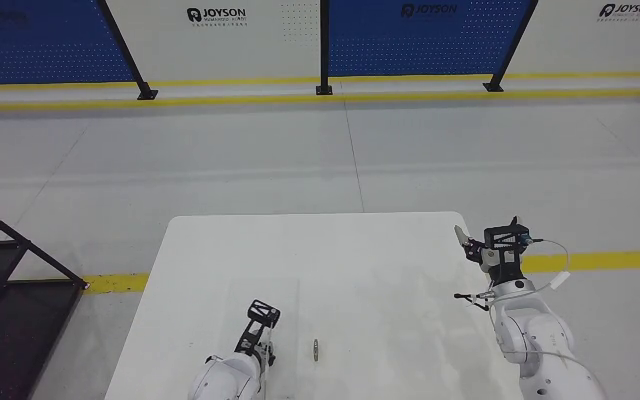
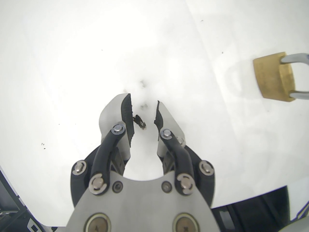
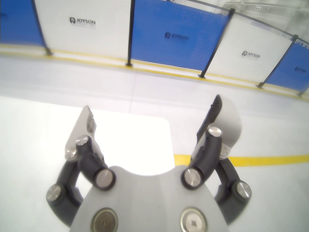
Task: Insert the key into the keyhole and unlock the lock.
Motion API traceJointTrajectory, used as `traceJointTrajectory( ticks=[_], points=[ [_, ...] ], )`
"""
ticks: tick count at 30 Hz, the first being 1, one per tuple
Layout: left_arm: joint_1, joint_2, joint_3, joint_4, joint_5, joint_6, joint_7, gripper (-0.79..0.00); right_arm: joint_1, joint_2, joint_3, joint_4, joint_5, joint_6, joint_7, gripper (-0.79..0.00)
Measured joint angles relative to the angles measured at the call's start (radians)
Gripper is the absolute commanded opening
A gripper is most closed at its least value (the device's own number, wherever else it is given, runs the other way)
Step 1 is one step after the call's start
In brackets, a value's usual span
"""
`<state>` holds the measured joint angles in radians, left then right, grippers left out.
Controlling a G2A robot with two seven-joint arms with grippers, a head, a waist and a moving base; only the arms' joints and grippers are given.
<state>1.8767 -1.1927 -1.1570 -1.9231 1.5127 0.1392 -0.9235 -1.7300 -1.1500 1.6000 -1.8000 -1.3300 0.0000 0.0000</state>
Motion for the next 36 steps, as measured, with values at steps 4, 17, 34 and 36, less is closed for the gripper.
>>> traceJointTrajectory(
  ticks=[4, 17, 34, 36],
  points=[
    [0.009, 0.000, -0.005, -0.006, 0.007, 0.010, -0.002, -0.514, 0.000, 0.000, 0.000, 0.000, 0.000, 0.000, 0.000, 0.000],
    [0.045, 0.001, -0.020, -0.036, 0.033, 0.028, 0.017, -0.610, 0.000, 0.000, 0.000, 0.000, 0.000, 0.000, 0.000, 0.000],
    [0.052, 0.001, -0.050, -0.056, 0.007, 0.009, 0.014, -0.785, 0.000, 0.000, 0.000, 0.000, 0.000, 0.000, 0.000, 0.000],
    [0.068, 0.003, -0.064, -0.079, -0.005, 0.001, 0.025, -0.785, 0.000, 0.000, 0.000, 0.000, 0.000, 0.000, 0.000, 0.000]
  ],
)
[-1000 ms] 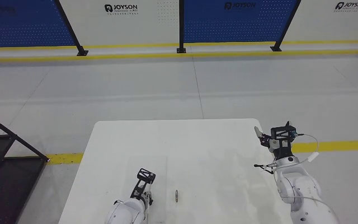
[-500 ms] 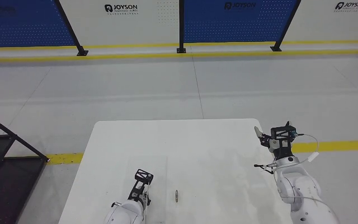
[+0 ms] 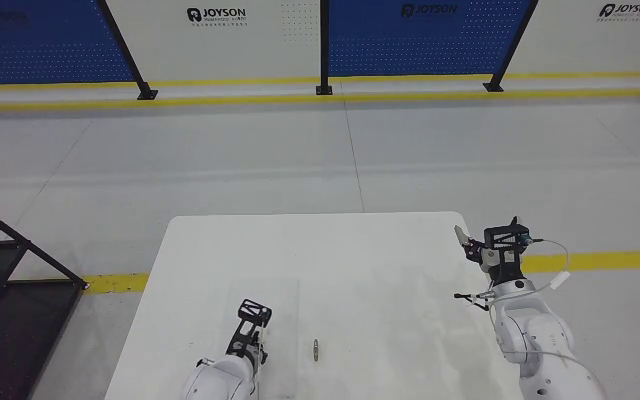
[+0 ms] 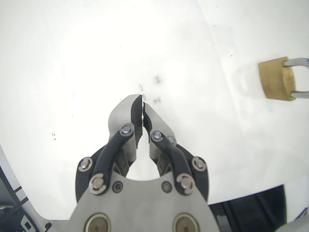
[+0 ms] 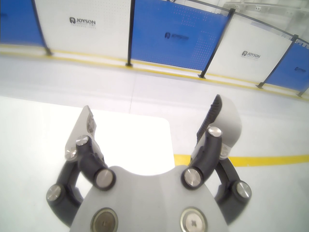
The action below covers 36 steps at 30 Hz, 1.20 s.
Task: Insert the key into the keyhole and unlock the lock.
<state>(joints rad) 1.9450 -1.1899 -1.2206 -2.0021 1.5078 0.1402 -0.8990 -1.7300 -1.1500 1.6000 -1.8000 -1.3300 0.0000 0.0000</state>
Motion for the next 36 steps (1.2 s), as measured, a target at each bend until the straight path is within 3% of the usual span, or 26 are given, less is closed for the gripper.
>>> traceJointTrajectory(
  ticks=[7, 12, 15, 21, 25, 36],
  points=[
    [0.112, 0.013, -0.087, -0.123, -0.065, -0.050, 0.083, -0.785, 0.000, 0.000, 0.000, 0.000, 0.000, 0.000, 0.000, 0.000],
    [0.298, 0.032, -0.206, -0.218, -0.156, -0.187, 0.303, -0.785, 0.000, 0.000, 0.000, 0.000, 0.000, 0.000, 0.000, 0.000],
    [0.400, 0.045, -0.295, -0.214, -0.220, -0.345, 0.472, -0.785, 0.000, 0.000, 0.000, 0.000, 0.000, 0.000, 0.000, 0.000],
    [0.405, 0.064, -0.418, -0.076, -0.279, -0.655, 0.766, -0.785, -0.002, 0.000, -0.004, -0.005, -0.003, -0.010, 0.011, 0.000],
    [0.405, 0.075, -0.481, 0.000, -0.303, -0.863, 0.914, -0.785, -0.035, -0.002, -0.058, -0.058, 0.000, -0.099, 0.035, 0.000],
    [0.405, 0.075, -0.488, 0.016, -0.306, -0.889, 0.946, -0.785, -0.169, -0.012, -0.375, -0.126, -0.154, -0.290, 0.080, 0.000]
  ],
)
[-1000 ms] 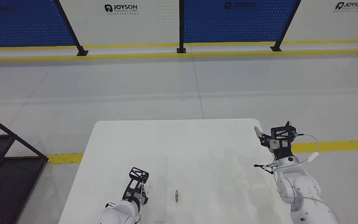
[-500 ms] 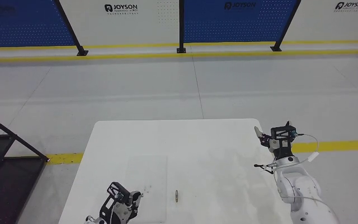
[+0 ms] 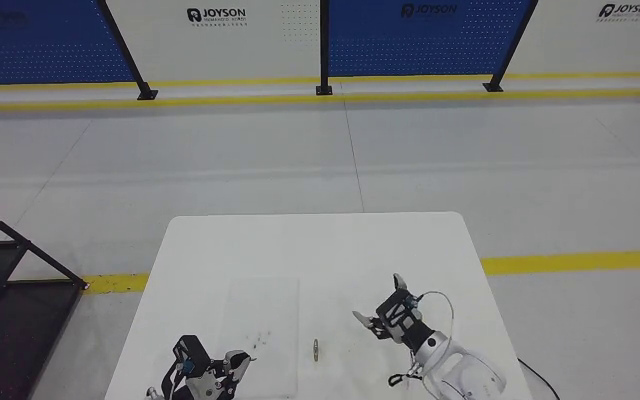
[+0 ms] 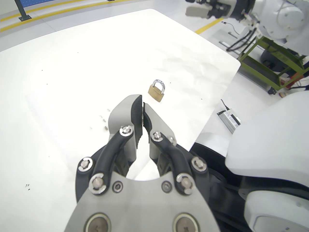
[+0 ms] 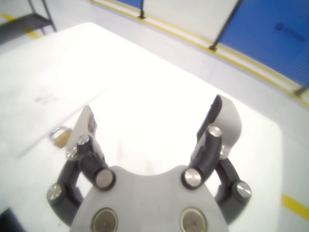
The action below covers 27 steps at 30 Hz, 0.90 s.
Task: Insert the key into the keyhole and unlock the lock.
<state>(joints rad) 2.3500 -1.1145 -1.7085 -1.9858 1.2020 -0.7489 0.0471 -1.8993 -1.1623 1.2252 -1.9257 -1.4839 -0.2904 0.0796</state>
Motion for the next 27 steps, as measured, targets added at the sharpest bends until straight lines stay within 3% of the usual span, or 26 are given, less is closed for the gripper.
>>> traceJointTrajectory(
  ticks=[3, 10, 23, 24, 25, 27],
  points=[
    [0.000, 0.000, 0.000, 0.000, 0.000, 0.000, 0.000, -0.785, -0.008, -0.001, -0.061, 0.015, 0.028, -0.080, 0.026, 0.000],
    [0.000, 0.000, 0.000, 0.000, 0.000, 0.000, 0.000, -0.785, 0.009, -0.014, -0.184, 0.091, 0.072, -0.098, 0.112, 0.000],
    [0.000, 0.000, 0.000, 0.000, 0.000, 0.000, 0.000, -0.785, 0.168, -0.072, -0.370, 0.282, 0.087, 0.163, 0.138, 0.000],
    [0.000, 0.000, 0.000, 0.000, 0.000, 0.000, 0.000, -0.785, 0.175, -0.075, -0.379, 0.290, 0.083, 0.178, 0.139, -0.012],
    [0.000, 0.000, 0.000, 0.000, 0.000, 0.000, 0.000, -0.785, 0.181, -0.079, -0.388, 0.299, 0.081, 0.190, 0.142, -0.120],
    [0.000, 0.000, 0.000, 0.000, 0.000, 0.000, 0.000, -0.785, 0.198, -0.086, -0.410, 0.321, 0.073, 0.215, 0.151, -0.222]
  ],
)
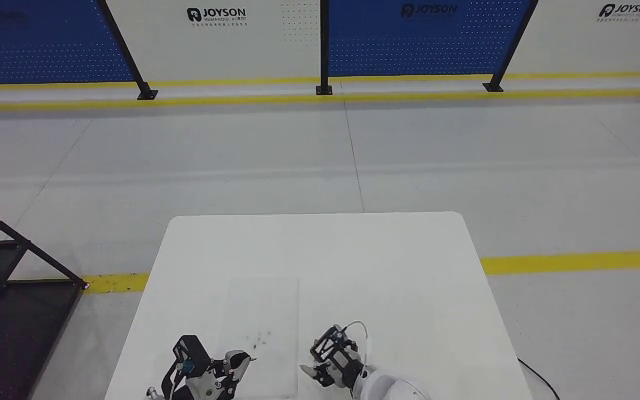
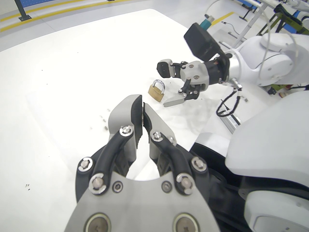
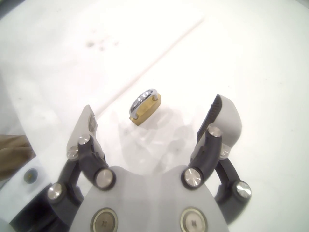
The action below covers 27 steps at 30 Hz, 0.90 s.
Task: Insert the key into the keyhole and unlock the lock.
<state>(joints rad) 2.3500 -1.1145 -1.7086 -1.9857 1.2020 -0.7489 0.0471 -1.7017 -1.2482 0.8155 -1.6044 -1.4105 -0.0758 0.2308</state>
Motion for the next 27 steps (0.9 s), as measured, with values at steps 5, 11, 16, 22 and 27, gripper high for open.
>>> traceJointTrajectory(
  ticks=[5, 11, 16, 22, 27],
  points=[
    [0.000, 0.000, 0.000, 0.000, 0.000, 0.000, 0.000, -0.785, 0.027, -0.014, -0.041, 0.037, -0.018, 0.046, -0.002, -0.505],
    [0.000, 0.000, 0.000, 0.000, 0.000, 0.000, 0.000, -0.785, 0.029, -0.019, -0.056, 0.042, -0.026, 0.071, -0.017, -0.773],
    [0.000, 0.000, 0.000, 0.000, 0.000, 0.000, 0.000, -0.785, 0.023, -0.017, -0.053, 0.032, -0.038, 0.077, -0.020, -0.785],
    [0.000, 0.000, 0.000, 0.000, 0.000, 0.000, 0.000, -0.785, 0.016, -0.014, -0.044, 0.012, -0.031, 0.076, -0.024, -0.785],
    [-0.005, 0.000, 0.003, 0.001, -0.002, 0.003, -0.001, -0.785, -0.013, 0.000, 0.015, -0.062, 0.000, 0.070, -0.106, -0.785]
  ],
)
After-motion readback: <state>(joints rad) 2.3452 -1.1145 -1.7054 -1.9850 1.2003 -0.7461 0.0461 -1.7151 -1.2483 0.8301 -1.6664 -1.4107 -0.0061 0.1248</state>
